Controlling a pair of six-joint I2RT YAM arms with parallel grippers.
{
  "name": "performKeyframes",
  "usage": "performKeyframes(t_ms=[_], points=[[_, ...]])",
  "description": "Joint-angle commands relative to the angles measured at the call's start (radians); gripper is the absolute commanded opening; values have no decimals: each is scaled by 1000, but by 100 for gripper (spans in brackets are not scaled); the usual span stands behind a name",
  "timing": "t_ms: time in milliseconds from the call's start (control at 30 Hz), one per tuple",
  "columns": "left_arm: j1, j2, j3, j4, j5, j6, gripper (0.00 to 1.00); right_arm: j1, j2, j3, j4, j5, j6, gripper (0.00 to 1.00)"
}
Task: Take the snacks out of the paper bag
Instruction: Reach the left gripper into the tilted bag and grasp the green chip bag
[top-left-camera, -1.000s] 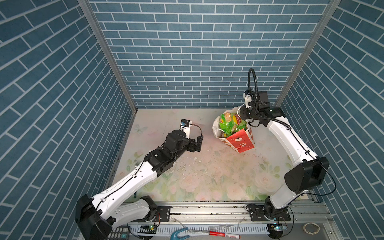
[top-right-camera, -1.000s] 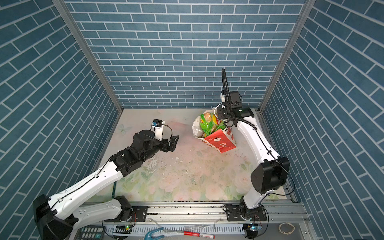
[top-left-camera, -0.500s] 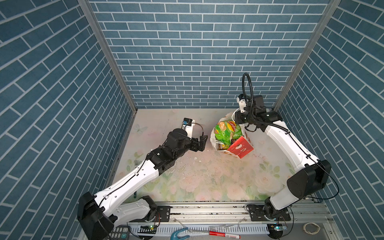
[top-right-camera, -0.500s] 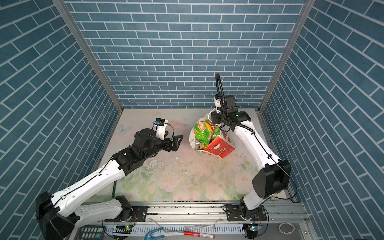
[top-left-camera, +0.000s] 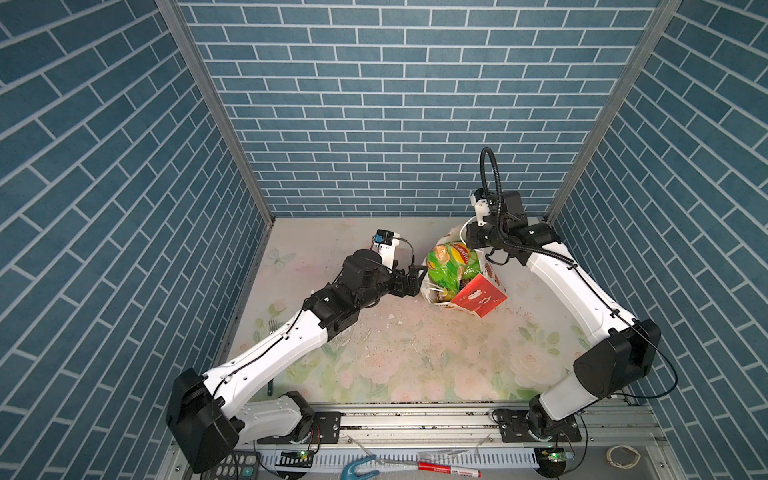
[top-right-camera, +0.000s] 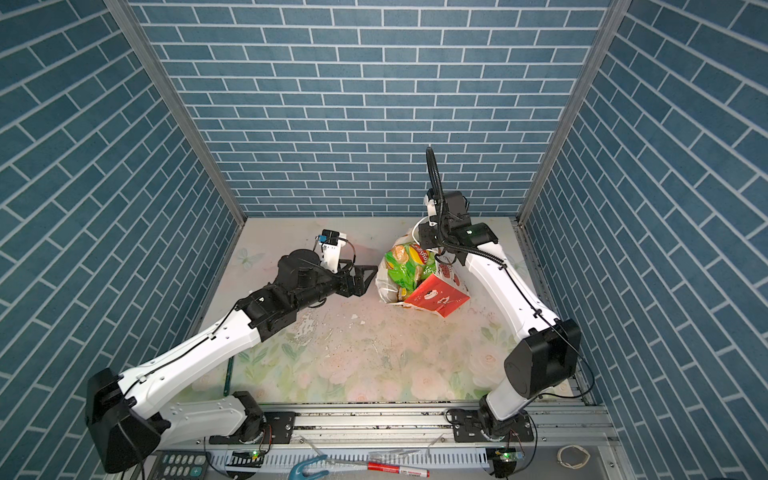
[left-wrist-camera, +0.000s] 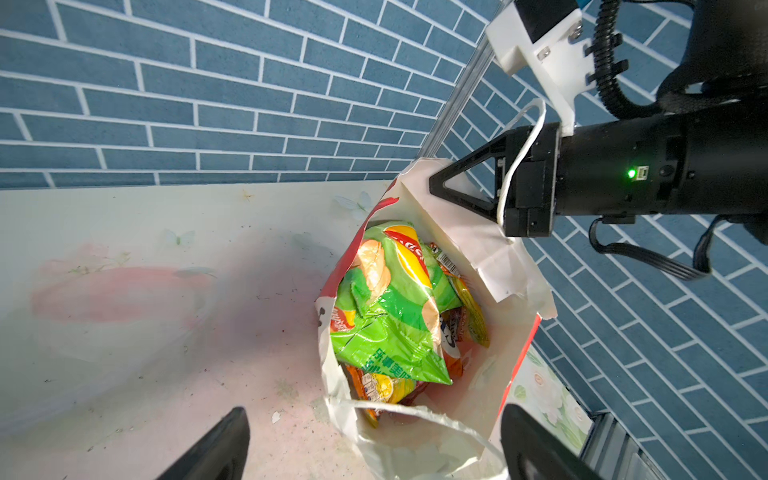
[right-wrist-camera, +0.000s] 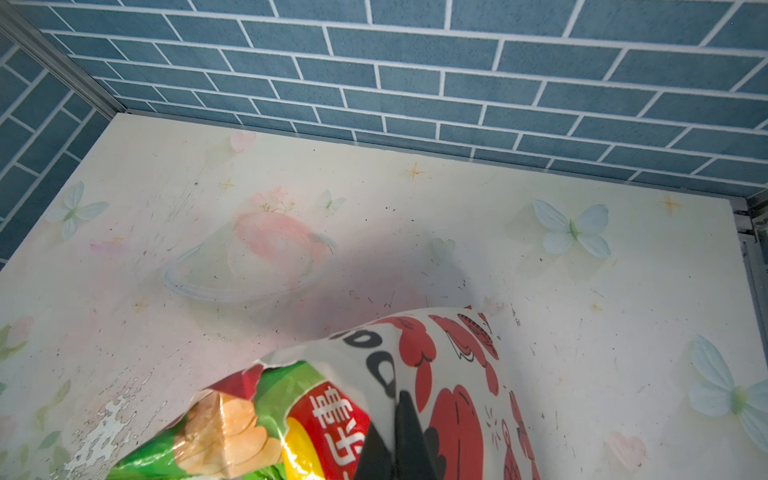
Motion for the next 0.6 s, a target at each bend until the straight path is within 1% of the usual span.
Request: performKeyframes(t_ms=[0,100,200,400,567], points=[[-6,45,54,58,77,-58,92,9,-39,6,63,13,48,0],[-6,99,87,59,103,-76,89,13,-39,5,67,12,55,0],[-6,141,107,55,97,-97,87,15,-39,5,70,12,61,0],[-7,207,127,82,110,-137,86,18,-37,3,79,12,66,0],[-8,254,150,84,99,-132,83,21,-36,1,87,9,72,0]])
